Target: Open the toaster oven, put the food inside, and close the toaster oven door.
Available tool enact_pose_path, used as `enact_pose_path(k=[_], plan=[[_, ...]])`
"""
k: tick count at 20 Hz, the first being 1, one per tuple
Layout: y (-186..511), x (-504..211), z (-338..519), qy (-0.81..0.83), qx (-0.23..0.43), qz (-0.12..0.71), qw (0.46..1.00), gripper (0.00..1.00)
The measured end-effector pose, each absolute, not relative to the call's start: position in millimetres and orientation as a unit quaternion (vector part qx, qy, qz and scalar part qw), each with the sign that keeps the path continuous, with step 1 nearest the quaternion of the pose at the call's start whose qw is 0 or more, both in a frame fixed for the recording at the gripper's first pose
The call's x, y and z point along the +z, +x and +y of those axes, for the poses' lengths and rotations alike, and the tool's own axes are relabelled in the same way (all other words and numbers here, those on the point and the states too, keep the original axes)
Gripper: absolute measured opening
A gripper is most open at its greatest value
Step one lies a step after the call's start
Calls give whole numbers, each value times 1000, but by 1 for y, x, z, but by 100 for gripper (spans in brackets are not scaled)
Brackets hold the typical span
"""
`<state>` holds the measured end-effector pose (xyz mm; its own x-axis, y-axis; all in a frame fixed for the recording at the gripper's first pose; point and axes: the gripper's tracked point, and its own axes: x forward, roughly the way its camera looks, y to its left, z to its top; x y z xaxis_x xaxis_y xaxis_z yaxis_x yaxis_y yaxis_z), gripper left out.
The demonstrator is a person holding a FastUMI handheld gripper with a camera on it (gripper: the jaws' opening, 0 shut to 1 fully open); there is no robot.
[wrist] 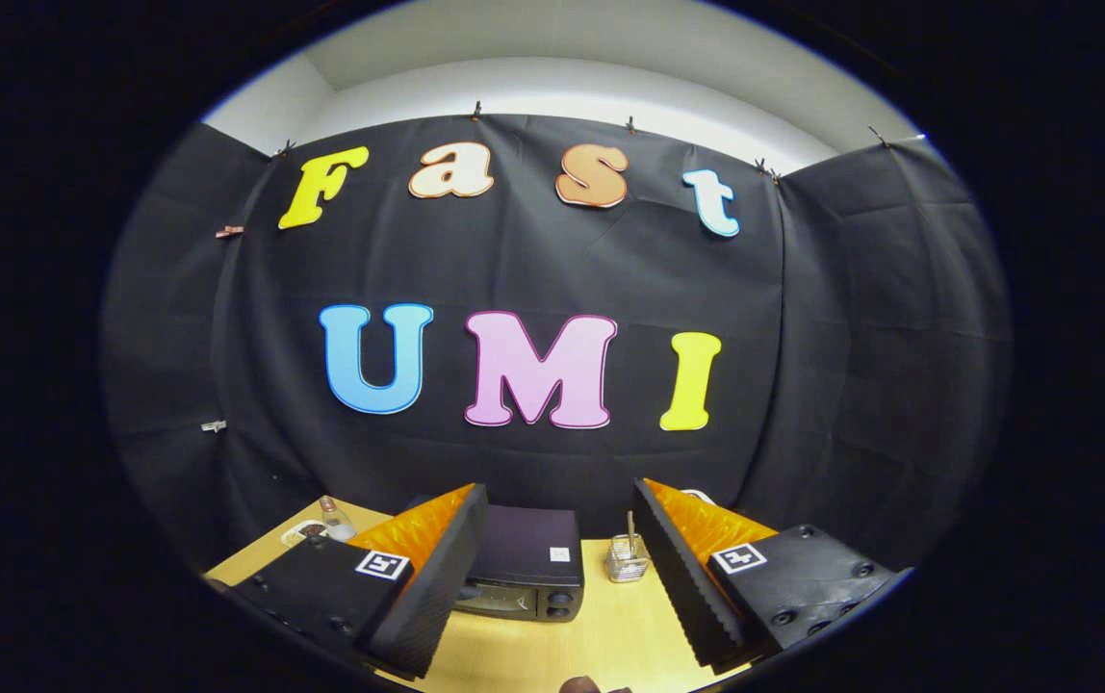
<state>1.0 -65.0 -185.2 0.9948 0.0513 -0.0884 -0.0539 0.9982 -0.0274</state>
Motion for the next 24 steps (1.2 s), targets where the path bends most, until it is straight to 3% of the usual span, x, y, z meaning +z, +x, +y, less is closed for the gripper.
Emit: enact_pose_path(k=[14, 24], plan=[[-67, -155, -115, 1, 46, 37, 998, 98], [-75, -151, -131, 9, 47, 31, 998, 99]])
